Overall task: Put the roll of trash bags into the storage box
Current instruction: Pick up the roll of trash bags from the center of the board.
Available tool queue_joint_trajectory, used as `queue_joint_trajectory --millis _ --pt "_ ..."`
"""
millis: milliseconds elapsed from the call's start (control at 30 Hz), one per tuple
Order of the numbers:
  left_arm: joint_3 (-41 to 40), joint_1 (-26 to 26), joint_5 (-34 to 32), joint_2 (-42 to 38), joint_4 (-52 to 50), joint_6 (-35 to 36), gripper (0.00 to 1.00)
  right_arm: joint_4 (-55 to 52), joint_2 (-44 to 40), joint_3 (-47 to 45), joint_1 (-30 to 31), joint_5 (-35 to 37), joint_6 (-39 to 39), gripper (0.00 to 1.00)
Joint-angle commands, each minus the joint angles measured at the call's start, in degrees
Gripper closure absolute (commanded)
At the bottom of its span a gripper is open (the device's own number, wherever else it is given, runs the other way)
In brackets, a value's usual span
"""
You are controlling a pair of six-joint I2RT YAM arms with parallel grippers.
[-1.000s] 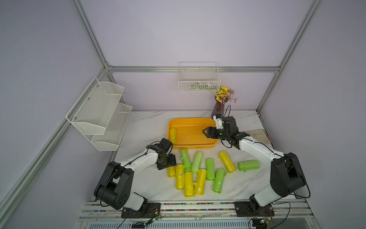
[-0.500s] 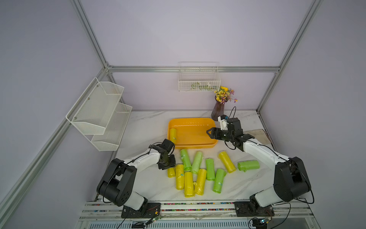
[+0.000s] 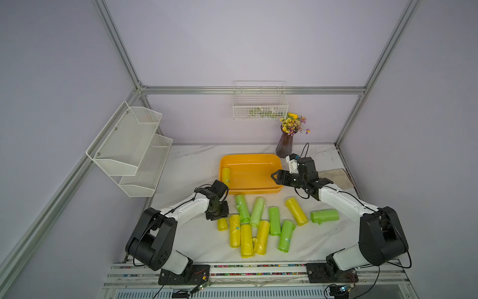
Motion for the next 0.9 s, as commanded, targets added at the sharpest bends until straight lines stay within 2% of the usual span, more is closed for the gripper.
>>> queue_joint_trajectory --millis 0,167,333,600,867 --pt "5.6 -0.1 -2.6 -3.6 -3.7 3.6 0.77 1.7 -2.7 -1.4 -0.4 -0.1 0.1 0.23" --pt "11.4 -0.1 -3.3 -7.1 -4.2 5.9 0.79 1.2 -3.4 -1.9 -0.6 -0.1 0.0 0.23" --pt "20.9 -0.1 -5.7 -5.2 -5.3 10.1 0.79 1.4 -4.7 -2.3 -0.7 0.1 -0.1 0.23" --pt "36.8 0.2 -7.3 8.5 -6.9 17.4 0.80 0.7 -5.9 -2.4 -1.2 0.3 0.1 0.23" --pt "50.1 0.6 -9.3 20.2 -9.8 20.4 0.81 -0.2 -7.5 -3.3 -1.4 0.6 0.1 0.23"
